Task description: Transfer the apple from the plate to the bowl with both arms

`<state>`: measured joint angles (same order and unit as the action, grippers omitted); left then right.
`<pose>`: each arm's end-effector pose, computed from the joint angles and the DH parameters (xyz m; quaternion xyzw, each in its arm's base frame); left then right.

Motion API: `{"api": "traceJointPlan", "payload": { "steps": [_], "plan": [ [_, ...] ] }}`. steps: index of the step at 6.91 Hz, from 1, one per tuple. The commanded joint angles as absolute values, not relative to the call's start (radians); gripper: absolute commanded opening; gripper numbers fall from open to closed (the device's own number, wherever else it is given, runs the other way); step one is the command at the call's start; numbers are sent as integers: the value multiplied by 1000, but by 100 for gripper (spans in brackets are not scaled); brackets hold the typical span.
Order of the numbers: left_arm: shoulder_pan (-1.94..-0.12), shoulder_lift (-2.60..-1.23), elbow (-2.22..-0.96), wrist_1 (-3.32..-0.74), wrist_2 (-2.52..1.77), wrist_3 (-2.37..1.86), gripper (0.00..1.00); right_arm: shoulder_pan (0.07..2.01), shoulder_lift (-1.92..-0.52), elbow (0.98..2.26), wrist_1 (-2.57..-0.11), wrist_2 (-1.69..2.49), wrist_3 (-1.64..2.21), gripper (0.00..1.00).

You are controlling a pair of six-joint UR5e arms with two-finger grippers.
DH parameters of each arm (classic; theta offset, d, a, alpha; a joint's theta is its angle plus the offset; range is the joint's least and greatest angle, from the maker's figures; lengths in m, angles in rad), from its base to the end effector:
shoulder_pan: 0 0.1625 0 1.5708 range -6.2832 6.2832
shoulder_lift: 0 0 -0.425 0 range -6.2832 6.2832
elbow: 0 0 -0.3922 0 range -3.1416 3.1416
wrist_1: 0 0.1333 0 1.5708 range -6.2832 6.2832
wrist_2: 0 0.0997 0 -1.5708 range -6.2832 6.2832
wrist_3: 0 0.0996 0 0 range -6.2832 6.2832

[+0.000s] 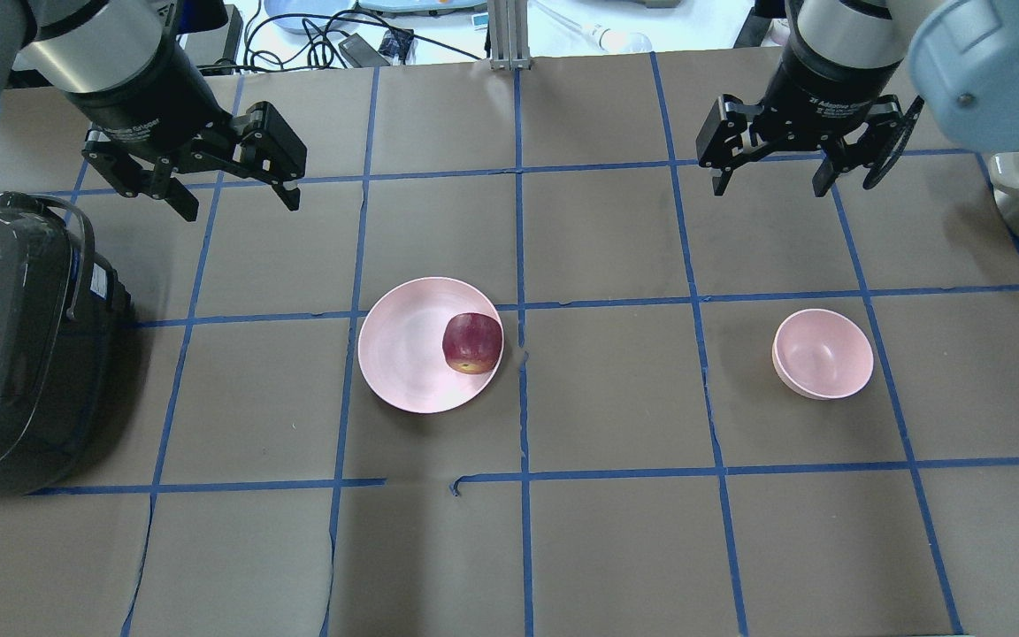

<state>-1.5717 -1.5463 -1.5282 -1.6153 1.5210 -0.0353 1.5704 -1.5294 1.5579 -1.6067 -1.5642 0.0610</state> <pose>-0.1387 -0.4827 0.5165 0.0169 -0.9995 0.0108 0.0251 0.1338 -0.5101 0.4771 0.0307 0.9995 -0.0036 0.0034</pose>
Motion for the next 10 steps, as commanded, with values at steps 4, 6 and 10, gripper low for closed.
{"api": "traceJointPlan", "payload": {
  "steps": [4, 6, 10],
  "plan": [
    [-1568, -1546, -1526, -1615, 1523, -31, 100, 1572, -1539, 1577, -1606, -1572, 58, 100],
    [-1568, -1543, -1528, -1615, 1522, -32, 100, 1572, -1539, 1577, -1606, -1572, 60, 100],
    [-1578, -1546, -1537, -1615, 1517, -48, 100, 1572, -1542, 1578, -1605, -1574, 63, 100]
  ]
}}
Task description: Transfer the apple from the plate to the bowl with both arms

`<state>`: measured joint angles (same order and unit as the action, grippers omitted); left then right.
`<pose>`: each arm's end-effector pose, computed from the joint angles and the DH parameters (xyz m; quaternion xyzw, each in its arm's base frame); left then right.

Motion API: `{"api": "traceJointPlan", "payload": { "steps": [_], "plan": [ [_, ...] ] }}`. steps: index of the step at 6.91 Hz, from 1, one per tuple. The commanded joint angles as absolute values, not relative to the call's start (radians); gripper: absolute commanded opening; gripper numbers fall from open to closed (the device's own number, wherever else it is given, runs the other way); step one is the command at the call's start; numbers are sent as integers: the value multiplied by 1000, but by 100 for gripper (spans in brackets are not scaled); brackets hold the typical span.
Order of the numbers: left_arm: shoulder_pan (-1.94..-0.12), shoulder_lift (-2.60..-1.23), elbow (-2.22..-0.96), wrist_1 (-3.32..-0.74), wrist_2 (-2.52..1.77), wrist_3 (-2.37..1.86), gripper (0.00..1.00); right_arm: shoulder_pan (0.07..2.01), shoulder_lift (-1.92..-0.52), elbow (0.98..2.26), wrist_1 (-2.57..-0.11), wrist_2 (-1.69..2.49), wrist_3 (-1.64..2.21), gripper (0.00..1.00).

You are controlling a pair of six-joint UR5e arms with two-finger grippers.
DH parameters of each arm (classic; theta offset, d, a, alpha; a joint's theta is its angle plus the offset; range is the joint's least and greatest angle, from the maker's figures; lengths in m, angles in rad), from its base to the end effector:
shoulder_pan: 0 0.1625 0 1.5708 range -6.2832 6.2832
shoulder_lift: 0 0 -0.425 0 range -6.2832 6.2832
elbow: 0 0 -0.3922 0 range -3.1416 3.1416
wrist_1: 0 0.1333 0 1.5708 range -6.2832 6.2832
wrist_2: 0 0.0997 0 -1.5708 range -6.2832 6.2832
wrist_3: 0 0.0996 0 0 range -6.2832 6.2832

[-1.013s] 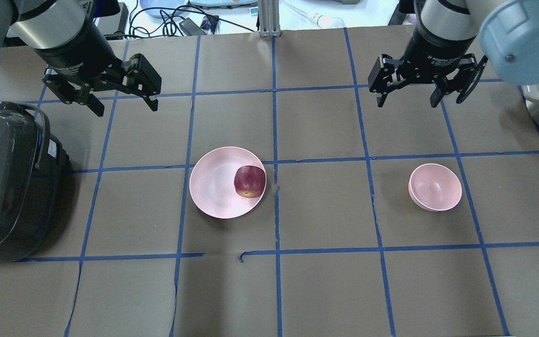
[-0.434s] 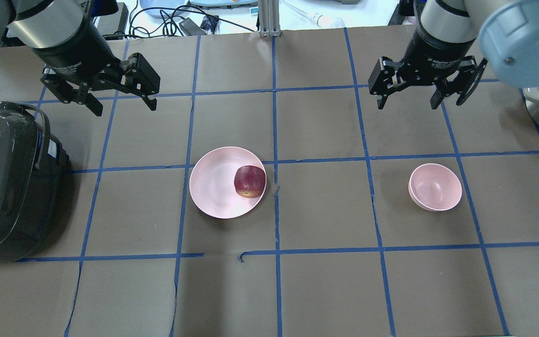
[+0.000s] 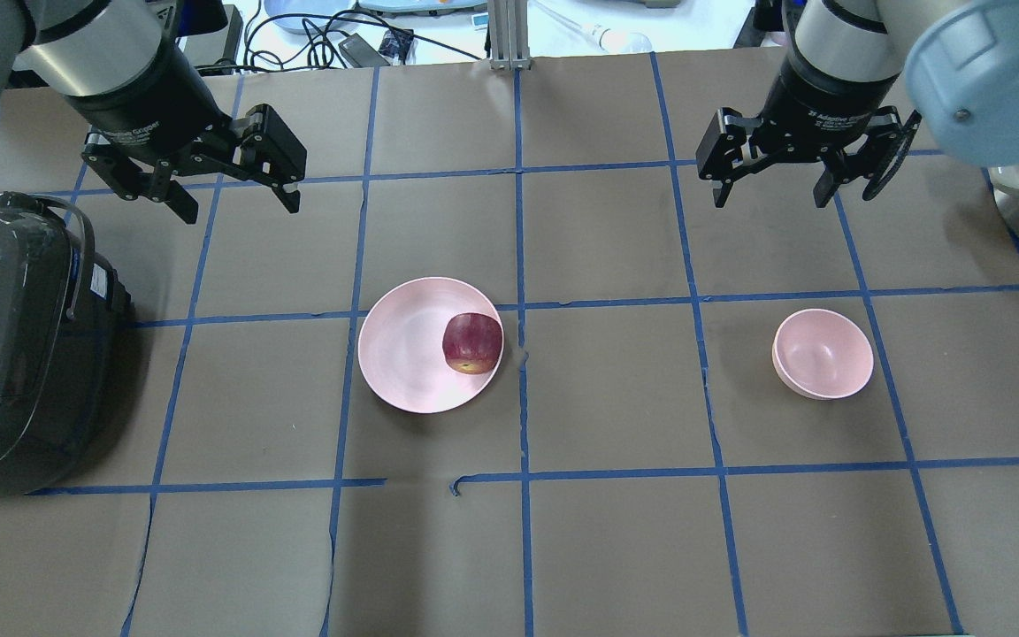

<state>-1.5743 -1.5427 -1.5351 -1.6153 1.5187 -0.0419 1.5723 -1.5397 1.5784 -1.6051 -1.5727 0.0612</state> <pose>-0.1402 -0.4806 0.5148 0.0189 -0.9994 0.0090 0.0263 0.1339 -0.5042 0.4721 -0.0298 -0.9996 -0.0022 0.0010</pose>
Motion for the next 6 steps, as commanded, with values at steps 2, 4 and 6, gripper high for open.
{"api": "traceJointPlan", "payload": {
  "steps": [2, 4, 6],
  "plan": [
    [-1578, -1551, -1537, -1615, 1516, -43, 100, 1572, -1543, 1591, -1605, -1575, 66, 100],
    [-1578, -1552, -1536, -1615, 1519, -32, 100, 1571, -1549, 1598, -1603, -1575, 86, 100],
    [-1609, -1603, -1543, -1592, 1514, -81, 100, 1571, -1549, 1598, -1597, -1575, 86, 100]
  ]
}}
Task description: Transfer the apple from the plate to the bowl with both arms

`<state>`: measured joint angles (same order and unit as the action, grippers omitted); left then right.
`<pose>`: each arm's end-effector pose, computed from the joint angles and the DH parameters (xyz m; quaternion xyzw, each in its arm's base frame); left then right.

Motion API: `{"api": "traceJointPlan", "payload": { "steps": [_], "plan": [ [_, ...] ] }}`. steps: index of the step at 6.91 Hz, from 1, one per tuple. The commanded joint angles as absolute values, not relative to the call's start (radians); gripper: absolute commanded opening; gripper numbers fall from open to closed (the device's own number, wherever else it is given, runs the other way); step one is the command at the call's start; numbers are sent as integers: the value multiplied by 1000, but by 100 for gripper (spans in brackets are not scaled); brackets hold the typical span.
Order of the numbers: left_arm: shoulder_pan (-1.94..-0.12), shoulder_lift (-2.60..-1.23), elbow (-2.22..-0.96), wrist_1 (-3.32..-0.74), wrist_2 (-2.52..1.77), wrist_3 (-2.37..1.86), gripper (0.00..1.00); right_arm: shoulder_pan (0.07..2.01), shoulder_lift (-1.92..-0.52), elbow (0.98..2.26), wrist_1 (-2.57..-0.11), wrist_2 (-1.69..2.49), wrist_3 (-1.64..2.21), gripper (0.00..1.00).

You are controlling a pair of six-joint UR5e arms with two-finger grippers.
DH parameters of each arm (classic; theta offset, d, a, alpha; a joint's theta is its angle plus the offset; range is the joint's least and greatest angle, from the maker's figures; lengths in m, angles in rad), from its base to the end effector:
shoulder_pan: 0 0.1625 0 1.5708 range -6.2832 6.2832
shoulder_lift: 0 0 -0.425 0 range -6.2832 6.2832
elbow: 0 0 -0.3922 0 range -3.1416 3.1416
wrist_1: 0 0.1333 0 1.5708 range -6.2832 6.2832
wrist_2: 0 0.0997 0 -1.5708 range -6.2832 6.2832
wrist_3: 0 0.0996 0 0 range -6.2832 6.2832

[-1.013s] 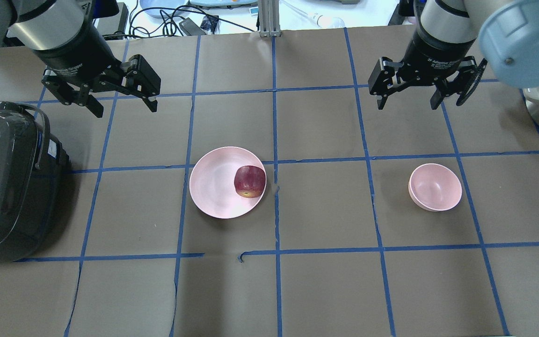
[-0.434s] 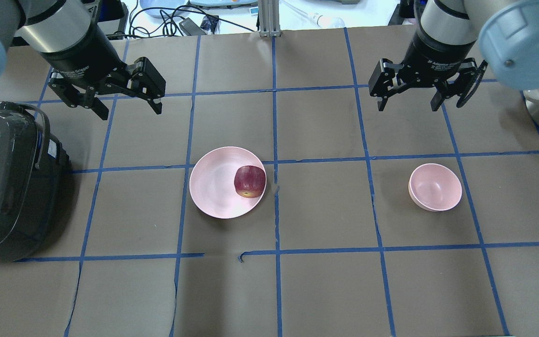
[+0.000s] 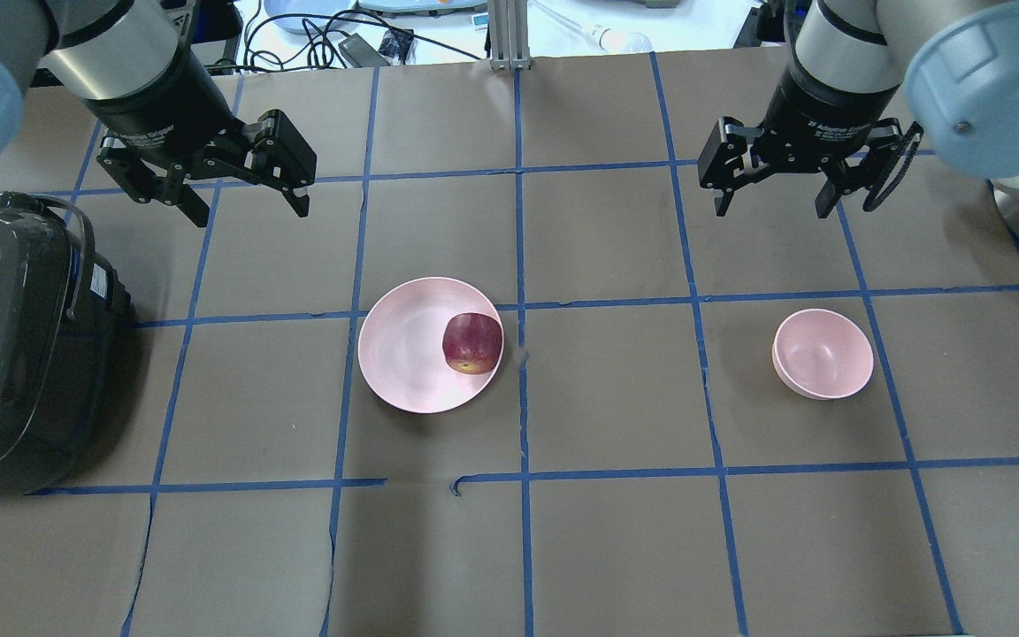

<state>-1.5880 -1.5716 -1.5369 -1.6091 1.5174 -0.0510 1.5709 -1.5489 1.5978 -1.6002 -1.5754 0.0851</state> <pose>-0.1471 -0.4890 0.5005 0.0170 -0.9995 -0.0035 0.0266 0.1329 -0.4988 0.4667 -0.0425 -0.9990 -0.0096 0.0027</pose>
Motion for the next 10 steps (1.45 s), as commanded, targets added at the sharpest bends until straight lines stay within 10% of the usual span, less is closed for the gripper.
{"api": "traceJointPlan", "payload": {
  "steps": [1, 10],
  "plan": [
    [-1652, -1642, -1601, -1498, 1513, -154, 100, 1566, -1548, 1598, -1597, -1575, 83, 100],
    [-1890, -2023, -1767, -1042, 1517, -394, 100, 1392, -1473, 1618, -1614, -1690, 37, 100]
  ]
}}
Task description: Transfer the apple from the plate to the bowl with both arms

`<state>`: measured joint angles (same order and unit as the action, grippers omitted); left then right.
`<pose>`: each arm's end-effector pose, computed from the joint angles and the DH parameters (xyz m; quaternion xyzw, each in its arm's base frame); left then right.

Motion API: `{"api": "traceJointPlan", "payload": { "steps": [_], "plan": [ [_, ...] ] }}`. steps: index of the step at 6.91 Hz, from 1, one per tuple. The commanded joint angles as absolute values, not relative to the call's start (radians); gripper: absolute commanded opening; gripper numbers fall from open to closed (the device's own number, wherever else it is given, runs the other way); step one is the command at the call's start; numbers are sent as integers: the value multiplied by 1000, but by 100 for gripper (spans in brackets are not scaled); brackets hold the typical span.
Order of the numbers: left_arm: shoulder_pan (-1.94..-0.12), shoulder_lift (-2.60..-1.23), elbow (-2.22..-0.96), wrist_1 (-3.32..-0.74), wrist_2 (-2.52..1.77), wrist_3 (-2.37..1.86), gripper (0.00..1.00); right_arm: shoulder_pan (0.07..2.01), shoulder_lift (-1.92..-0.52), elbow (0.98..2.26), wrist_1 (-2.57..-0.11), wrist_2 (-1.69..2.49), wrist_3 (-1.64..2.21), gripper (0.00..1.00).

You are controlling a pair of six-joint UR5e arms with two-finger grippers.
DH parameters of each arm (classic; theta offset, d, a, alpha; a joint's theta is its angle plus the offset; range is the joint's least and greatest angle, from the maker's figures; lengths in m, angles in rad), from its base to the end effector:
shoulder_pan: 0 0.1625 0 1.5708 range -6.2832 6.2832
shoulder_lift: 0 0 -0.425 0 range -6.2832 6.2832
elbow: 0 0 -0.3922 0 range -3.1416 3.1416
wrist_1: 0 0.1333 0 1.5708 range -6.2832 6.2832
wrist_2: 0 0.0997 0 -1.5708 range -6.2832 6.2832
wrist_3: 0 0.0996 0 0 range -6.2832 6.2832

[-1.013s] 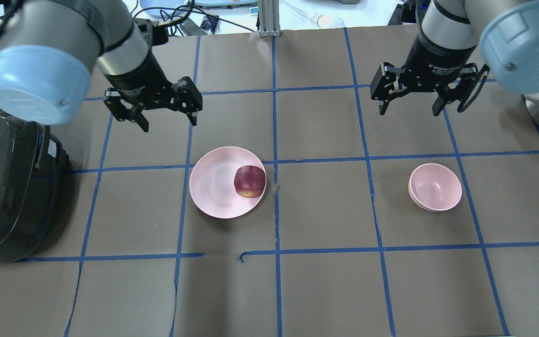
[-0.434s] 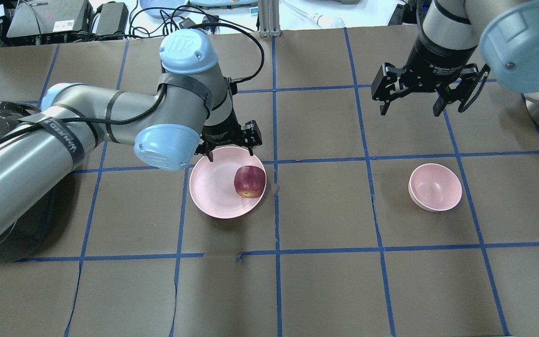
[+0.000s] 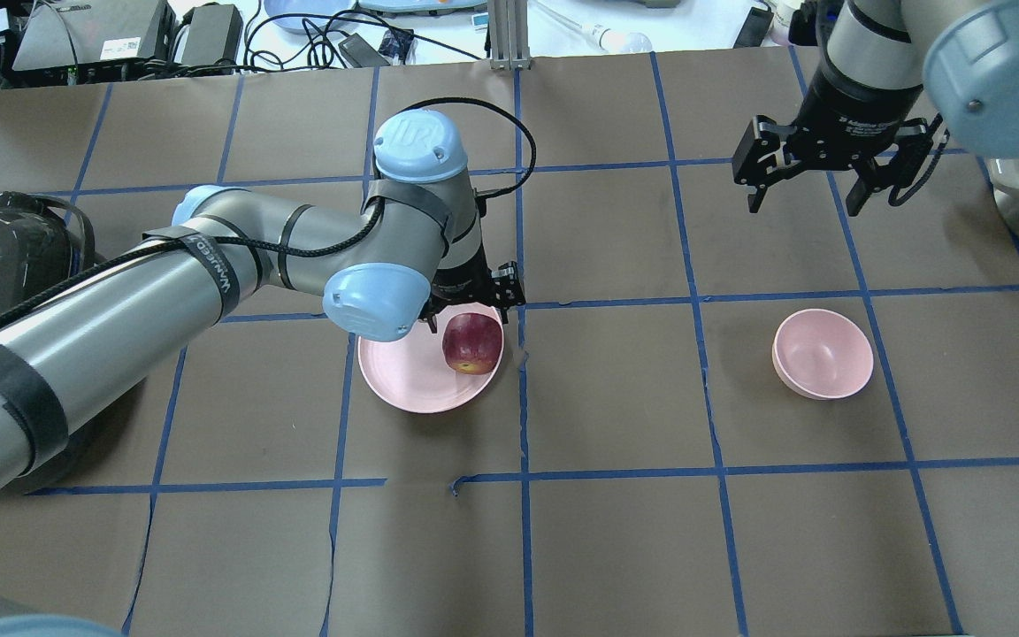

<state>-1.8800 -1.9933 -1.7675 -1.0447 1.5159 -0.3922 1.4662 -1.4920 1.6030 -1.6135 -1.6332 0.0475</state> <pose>-0.3098 -0.5138 0.2142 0.0427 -0.9976 -0.0531 0.0098 0.0725 -0.5264 0.4368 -0.0748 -0.9961 -0.0350 0.0302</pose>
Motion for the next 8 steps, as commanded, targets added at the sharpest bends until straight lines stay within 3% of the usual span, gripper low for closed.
{"api": "traceJointPlan", "payload": {
  "steps": [1, 2, 3, 8],
  "plan": [
    [-1890, -2025, -1766, -1040, 1523, -371, 73, 1340, -1456, 1668, -1621, -1690, -1, 100],
    [-1888, -2020, -1761, -1037, 1525, -362, 18, 1303, -1442, 1719, -1681, -1692, -15, 100],
    [-1890, -2005, -1759, -1037, 1525, -371, 5, 1292, -1404, 1771, -1763, -1692, -73, 100],
    [-1885, -1971, -1609, -1080, 1517, -563, 9, 1180, -1318, 1976, -1916, -1661, -130, 100]
  ]
}}
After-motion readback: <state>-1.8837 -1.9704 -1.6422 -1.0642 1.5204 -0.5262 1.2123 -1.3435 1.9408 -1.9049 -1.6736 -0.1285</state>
